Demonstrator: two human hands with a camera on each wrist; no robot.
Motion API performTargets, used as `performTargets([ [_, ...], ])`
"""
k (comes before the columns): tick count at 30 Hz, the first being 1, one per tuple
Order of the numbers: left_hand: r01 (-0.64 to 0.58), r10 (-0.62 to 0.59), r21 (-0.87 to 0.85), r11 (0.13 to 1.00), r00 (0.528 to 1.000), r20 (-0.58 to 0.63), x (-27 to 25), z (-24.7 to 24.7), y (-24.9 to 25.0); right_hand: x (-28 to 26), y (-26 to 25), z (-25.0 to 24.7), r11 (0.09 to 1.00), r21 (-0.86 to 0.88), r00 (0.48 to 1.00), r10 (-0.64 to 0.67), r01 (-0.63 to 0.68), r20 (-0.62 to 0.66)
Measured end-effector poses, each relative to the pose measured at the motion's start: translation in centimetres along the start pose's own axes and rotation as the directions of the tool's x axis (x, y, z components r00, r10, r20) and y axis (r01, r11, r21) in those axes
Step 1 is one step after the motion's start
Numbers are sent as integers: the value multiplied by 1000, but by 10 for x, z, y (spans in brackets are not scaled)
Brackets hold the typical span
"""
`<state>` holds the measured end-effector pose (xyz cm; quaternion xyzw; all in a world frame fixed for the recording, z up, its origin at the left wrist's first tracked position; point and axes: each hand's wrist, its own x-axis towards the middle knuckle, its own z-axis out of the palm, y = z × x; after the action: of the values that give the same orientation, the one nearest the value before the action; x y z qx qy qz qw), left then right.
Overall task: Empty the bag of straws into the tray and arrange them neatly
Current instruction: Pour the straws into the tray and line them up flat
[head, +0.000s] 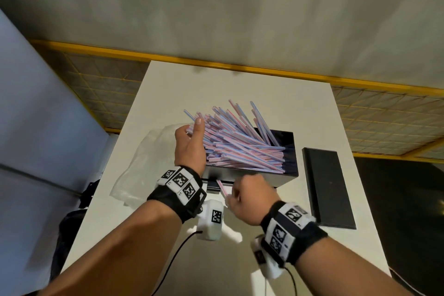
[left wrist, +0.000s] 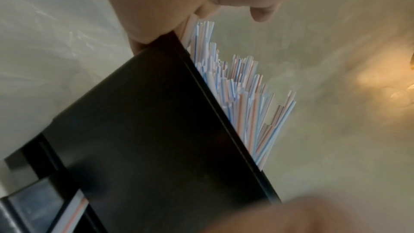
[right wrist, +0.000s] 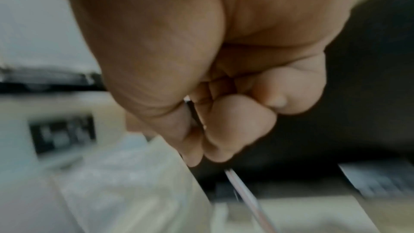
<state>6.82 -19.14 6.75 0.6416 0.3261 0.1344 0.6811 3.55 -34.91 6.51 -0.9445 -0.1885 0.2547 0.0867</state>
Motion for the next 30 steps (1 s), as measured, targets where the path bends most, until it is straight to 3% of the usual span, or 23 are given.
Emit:
performTargets([
  [4,21,-21,-4,1000,1000,-12,4,-2,-5,32,5,51,990,19,979,138,-142,153],
  [9,14,-13,35,999,1000,-7,8,-2,-12,54,8,68,979,40,972,191,-198,138],
  [14,-9,8,46,999,1000,8,11,-1,-15,49,29,74,974,-72,939,226,-215,258],
  [16,10,-9,72,997,1000,-10,11,-1,-16,51,30,74,976,-55,947,216,-209,237],
  [20,17,-17,95,995,1000,-5,8,-1,-13,57,13,67,990,38,977,126,-135,171],
  [27,36,-36,38,999,999,6,10,-5,-10,5,26,24,973,-229,957,78,-12,281],
  [30,82,-82,-89,993,997,2,12,-7,-8,-22,20,-27,976,-217,988,16,18,157],
])
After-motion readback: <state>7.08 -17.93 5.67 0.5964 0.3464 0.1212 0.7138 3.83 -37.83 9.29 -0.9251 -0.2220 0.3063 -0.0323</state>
